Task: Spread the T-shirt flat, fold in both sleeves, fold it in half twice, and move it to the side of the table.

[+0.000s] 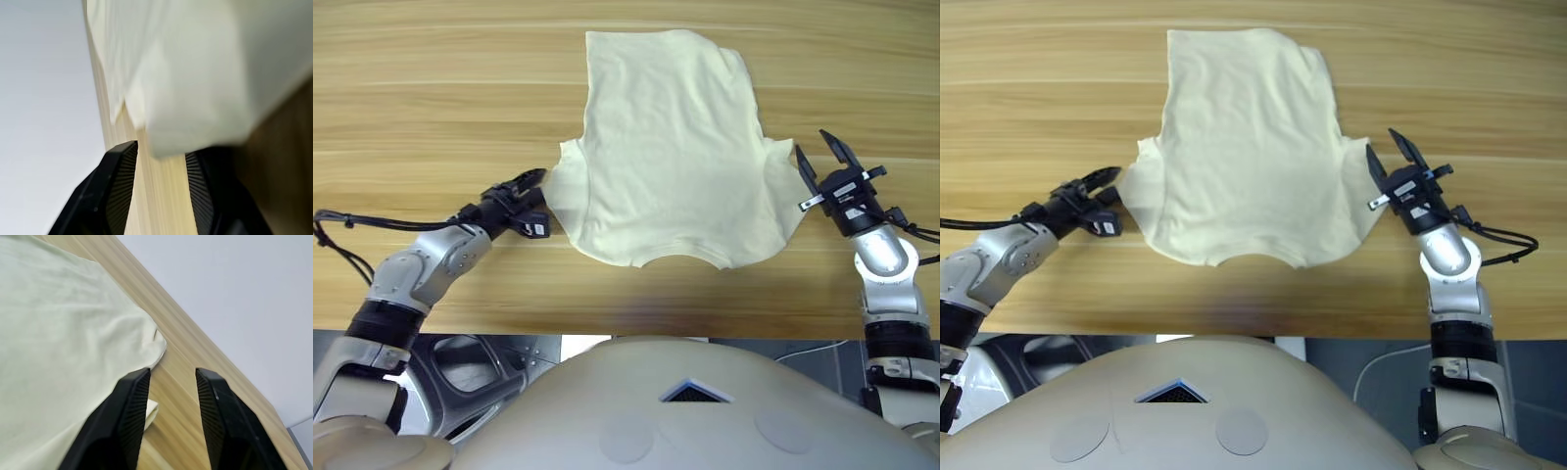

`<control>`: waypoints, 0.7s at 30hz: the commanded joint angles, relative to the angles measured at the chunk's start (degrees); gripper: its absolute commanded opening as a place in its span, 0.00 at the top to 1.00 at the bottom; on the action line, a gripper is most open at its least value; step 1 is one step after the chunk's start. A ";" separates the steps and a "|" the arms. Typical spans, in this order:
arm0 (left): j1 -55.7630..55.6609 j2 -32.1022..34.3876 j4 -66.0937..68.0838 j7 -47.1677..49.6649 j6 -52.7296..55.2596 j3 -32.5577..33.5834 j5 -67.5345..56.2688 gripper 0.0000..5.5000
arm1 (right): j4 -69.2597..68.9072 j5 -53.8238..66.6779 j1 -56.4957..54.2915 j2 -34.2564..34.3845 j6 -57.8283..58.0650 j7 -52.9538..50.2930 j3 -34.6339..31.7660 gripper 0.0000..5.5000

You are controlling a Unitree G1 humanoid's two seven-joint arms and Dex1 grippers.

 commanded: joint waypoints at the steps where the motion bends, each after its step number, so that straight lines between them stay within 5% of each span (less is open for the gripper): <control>1: 10.55 2.40 -1.83 -4.12 1.44 -1.63 0.50 0.66 | 0.88 0.00 0.87 -0.59 -0.31 0.06 -1.03 0.69; 11: 12.36 2.63 -5.85 -6.95 -0.47 -4.24 -0.70 0.66 | 2.06 -0.17 0.71 -0.54 -0.62 0.28 -0.87 0.69; 21: 2.35 0.88 1.78 -6.71 -2.80 -7.98 2.12 0.66 | 2.84 -0.43 0.26 0.04 -0.76 -0.15 -0.44 0.69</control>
